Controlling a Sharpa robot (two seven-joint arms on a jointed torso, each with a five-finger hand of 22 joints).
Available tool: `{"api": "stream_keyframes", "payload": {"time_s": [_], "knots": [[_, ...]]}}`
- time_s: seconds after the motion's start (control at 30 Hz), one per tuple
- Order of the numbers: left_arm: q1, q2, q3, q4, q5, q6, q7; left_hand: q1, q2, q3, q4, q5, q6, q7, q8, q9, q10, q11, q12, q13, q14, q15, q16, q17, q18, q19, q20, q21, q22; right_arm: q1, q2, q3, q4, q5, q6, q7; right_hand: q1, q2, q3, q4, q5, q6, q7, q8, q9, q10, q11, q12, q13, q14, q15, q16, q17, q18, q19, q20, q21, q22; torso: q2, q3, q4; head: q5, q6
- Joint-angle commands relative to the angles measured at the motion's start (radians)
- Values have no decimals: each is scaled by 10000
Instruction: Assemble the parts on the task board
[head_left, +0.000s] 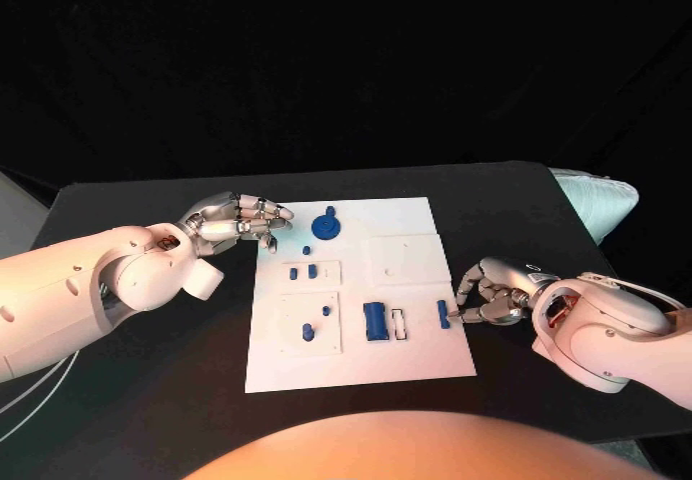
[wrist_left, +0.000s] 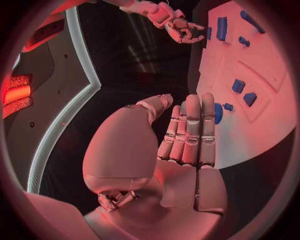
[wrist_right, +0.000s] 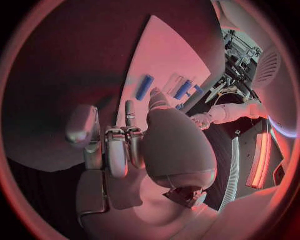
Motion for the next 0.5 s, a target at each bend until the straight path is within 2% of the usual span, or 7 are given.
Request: {"api": "stream_keyframes", "payload": {"time_s": [0.03,0.27,0.5], "knots": [[-7,4,2,22,89,18,176,-13,13,0,32,38,-76,22,-13,-16,-55,-4,43,-14,-12,-1,-18,-11,138,51,-34,50,16,-129,128,-8,-20,-781,-356,-717,154,31,-34,-8,122,38,61,-109,3,977,-47,61,2524,1044,-39,33,2630,-87,72,19,20,448,6,1,-9,5,1],[-7,0,2,22,89,71,138,-16,20,4,36,39,-73,24,-8,-17,-55,-3,43,-15,-9,0,-17,-11,138,50,-34,53,18,-271,427,-21,-76,-803,-602,-715,209,68,-29,-2,281,76,64,-148,2,979,-41,67,2527,1044,-32,33,2630,-89,75,25,30,469,9,7,9,-1,1],[-7,-12,2,17,46,107,63,-3,27,14,29,42,-58,25,6,-16,-58,-4,43,-18,-9,-1,-17,-11,139,48,-35,58,22,-351,608,-25,-151,-713,-617,-686,190,125,-48,5,382,316,2,-80,48,989,-83,90,2539,1044,-55,33,2630,-82,70,18,10,486,11,-1,-10,53,1]]}}
